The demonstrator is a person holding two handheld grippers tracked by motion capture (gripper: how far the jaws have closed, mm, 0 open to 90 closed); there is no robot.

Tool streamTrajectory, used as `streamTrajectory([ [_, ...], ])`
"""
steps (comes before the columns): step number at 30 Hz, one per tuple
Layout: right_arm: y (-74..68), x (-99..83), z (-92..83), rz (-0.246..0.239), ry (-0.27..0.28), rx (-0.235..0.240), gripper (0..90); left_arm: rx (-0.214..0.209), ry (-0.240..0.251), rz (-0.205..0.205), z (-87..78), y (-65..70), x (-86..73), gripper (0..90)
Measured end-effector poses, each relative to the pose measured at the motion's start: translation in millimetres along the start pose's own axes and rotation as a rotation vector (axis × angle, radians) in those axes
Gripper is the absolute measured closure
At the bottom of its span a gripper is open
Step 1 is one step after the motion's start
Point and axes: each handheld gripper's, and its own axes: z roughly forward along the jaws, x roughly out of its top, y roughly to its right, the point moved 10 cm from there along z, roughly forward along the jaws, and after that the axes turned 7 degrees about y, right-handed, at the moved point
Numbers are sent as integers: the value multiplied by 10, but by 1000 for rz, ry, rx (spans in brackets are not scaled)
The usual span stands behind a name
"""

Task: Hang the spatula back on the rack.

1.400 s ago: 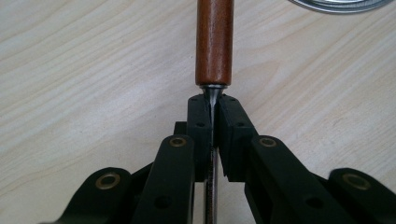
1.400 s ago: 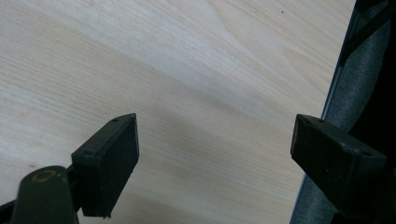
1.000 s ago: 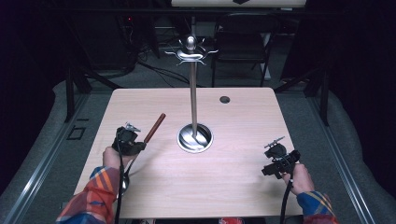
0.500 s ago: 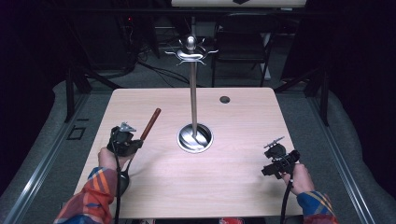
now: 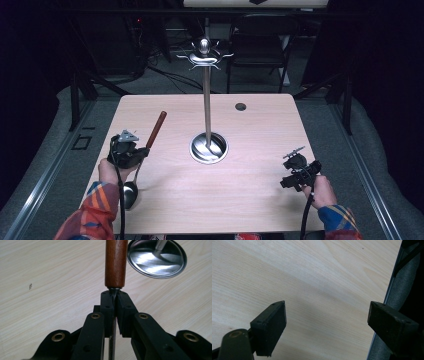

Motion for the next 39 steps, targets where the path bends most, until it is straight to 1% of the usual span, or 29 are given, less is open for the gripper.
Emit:
streamTrajectory([
  [3,-2,-2,-3,3,-1,0,147,-10,15,-5,-67,-2,23,842],
  [4,2,-5,-2,3,-3,-1,147,-4,24,-5,-85,-1,34,843],
  [9,3,-15,7,-2,-11,-2,147,-7,56,1,-169,26,96,845],
  [11,-7,-12,7,1,-8,4,148,0,70,-5,-197,33,127,845],
  [13,-9,-14,5,1,-8,4,149,0,65,-6,-210,37,134,846],
  [15,-9,-20,-2,-5,-13,5,148,3,70,-1,-248,60,161,846],
  [19,-11,-15,5,-3,-5,3,149,0,89,-9,-280,79,197,846],
  [20,-8,-21,0,-7,-13,6,149,-5,104,-10,-305,87,222,846],
  [22,-6,-22,1,-5,-11,8,149,-15,117,-15,-336,98,249,846],
  [23,-6,-22,1,-5,-9,9,149,-19,133,-24,-351,107,268,846],
  [24,-6,-21,1,-5,-9,9,149,-24,143,-25,-372,110,284,846],
  [25,-6,-21,1,-5,-9,9,149,-24,143,-25,-372,110,284,846],
  [26,-9,-20,-1,-7,-8,10,149,-30,151,-28,-388,115,298,846],
  [27,-7,-20,-1,-9,-9,8,149,-35,170,-37,-426,119,327,846],
  [28,-12,-19,1,-6,-7,13,149,-38,172,-37,-440,117,337,846],
  [30,2,-22,5,-9,-5,5,149,-35,186,-44,-464,109,358,846],
  [33,6,-31,2,-2,-8,10,149,-27,204,-45,-504,98,388,845],
  [35,7,-30,0,3,-3,7,149,-37,226,-57,-537,105,420,845],
  [37,8,-30,-5,1,-4,6,149,-45,241,-60,-562,121,449,845],
  [39,4,-31,-1,3,-3,8,149,-46,245,-52,-574,136,467,845],
])
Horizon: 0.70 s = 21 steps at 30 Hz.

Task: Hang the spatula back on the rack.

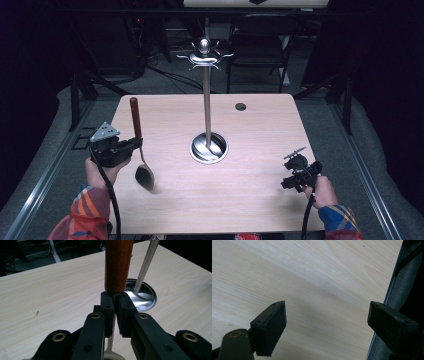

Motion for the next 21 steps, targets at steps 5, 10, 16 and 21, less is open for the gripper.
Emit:
streamTrajectory([
  [5,2,-7,1,-10,-8,-2,149,-14,16,5,3,41,42,845],
  [10,1,-7,2,-8,-8,-2,149,-18,25,13,2,70,78,844],
  [16,-2,-23,11,-5,-18,3,148,-42,32,18,11,145,131,844],
  [21,5,-26,16,11,-17,6,143,-48,25,27,31,177,156,844],
])
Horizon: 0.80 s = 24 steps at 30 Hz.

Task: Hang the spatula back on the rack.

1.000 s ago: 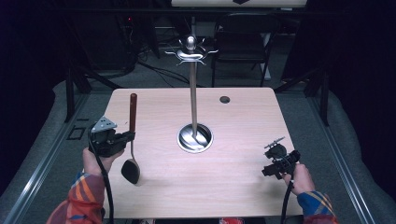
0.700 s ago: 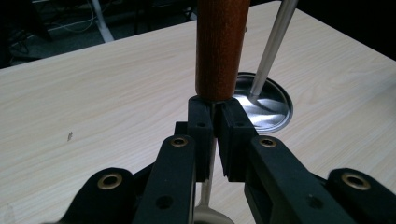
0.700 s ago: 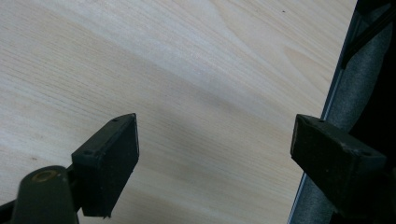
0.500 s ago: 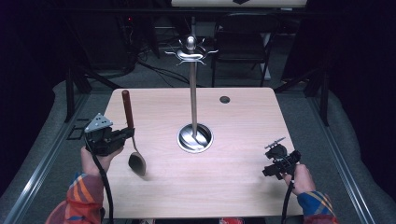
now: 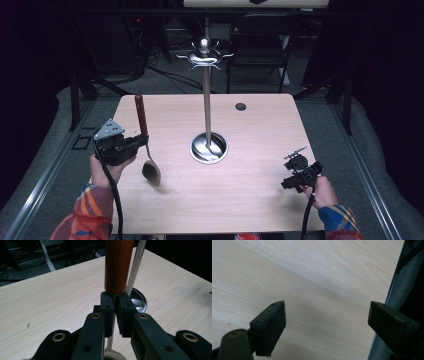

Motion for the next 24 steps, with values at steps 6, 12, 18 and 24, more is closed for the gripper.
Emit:
streamTrajectory([
  [6,-2,9,-7,-7,9,-5,144,-19,7,6,15,50,41,844],
  [12,-12,13,-6,-22,18,0,145,-21,8,-1,22,65,74,844],
  [18,-18,4,-5,-37,11,-3,146,-18,4,-1,56,79,114,843],
  [24,-21,3,-6,-36,9,3,145,-34,12,9,91,138,198,843],
])
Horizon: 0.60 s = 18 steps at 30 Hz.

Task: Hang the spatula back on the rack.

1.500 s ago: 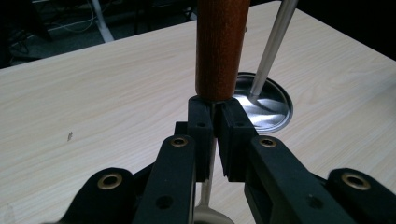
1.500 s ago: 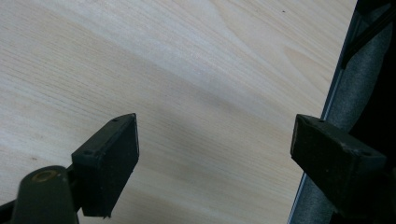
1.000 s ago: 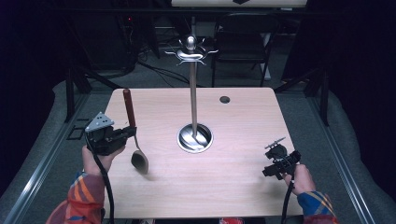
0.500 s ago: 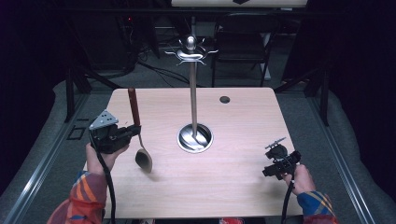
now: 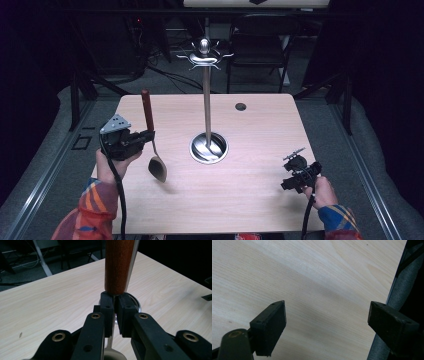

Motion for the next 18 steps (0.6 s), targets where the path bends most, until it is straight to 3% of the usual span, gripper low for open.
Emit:
streamTrajectory([
  [18,0,2,0,-5,0,-8,146,-32,9,16,103,133,162,844],
])
